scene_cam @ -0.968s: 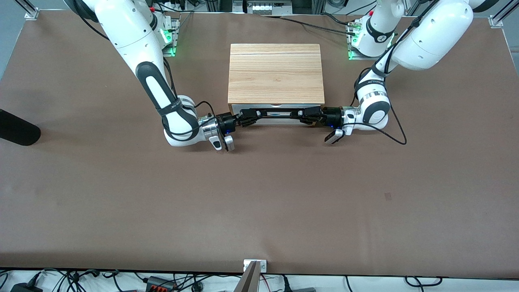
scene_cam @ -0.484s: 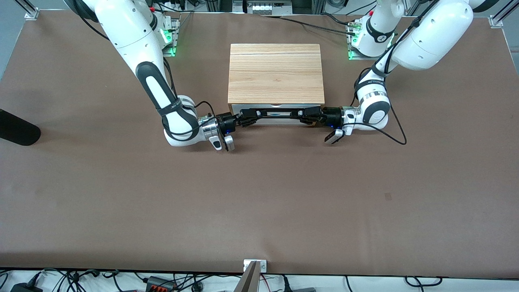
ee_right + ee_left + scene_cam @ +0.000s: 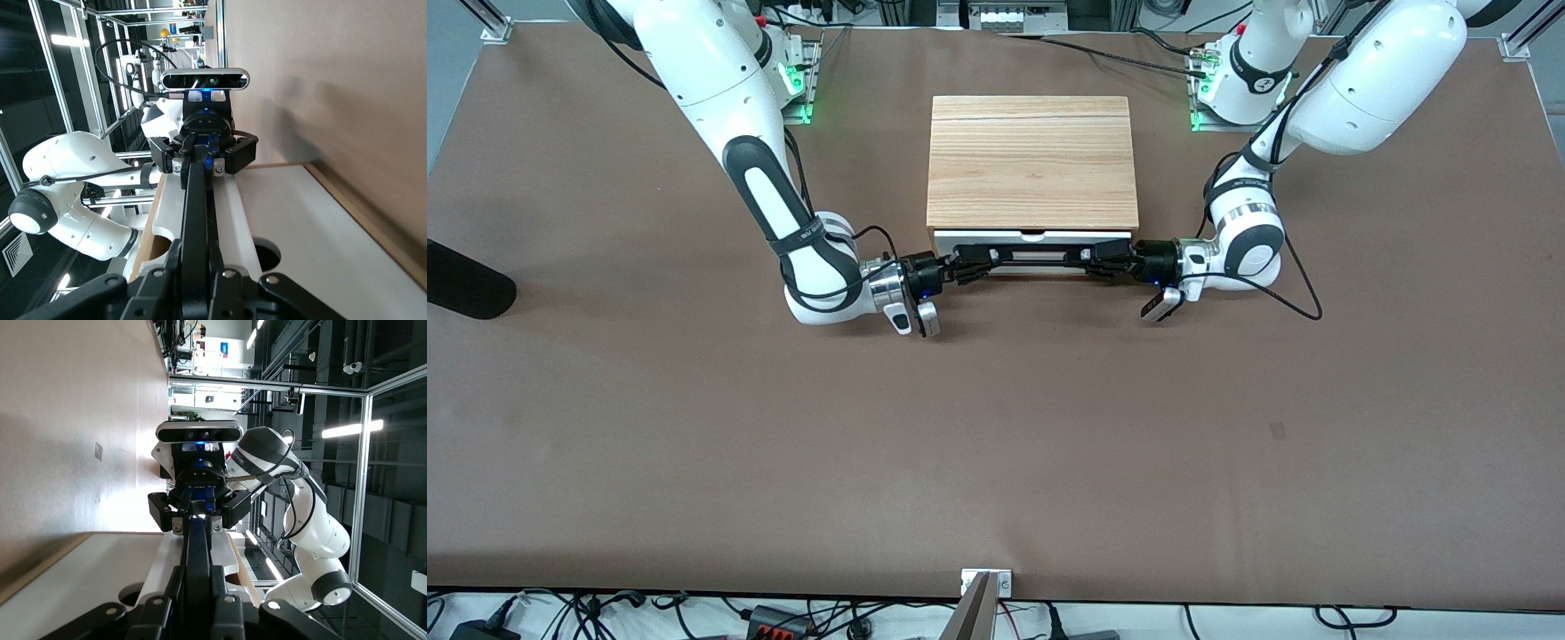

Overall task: Pull top drawer with both arms simultaneously
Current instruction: 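Pull the drawer out by the handle with both grippers together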

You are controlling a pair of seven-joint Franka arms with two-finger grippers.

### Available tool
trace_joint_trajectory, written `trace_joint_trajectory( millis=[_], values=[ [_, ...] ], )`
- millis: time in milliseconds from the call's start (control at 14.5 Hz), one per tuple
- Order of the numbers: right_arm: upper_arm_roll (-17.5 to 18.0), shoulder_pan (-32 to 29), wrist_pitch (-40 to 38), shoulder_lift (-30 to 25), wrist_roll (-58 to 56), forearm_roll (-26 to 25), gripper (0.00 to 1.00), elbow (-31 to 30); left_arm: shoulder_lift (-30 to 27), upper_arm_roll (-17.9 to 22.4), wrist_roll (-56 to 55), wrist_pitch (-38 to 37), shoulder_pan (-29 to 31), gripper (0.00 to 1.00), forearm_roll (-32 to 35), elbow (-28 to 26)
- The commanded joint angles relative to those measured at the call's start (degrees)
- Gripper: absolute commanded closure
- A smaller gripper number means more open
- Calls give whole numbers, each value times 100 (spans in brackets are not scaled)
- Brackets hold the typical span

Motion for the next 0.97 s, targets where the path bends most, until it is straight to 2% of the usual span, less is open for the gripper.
trace_joint_trajectory(
  millis=[0,207,484,899],
  values=[
    [-21,-22,14,322,37,40,100,477,308,33,362,252,42,92,-110,296],
    [-39,-39,14,673,45,22,100,908,378,33,389,261,51,91,-93,436],
    [-100,-92,5,701,107,5,100,1023,501,86,389,261,43,90,-92,630],
    [-180,-127,5,938,116,5,100,1550,676,147,380,261,43,91,-75,990]
  ],
)
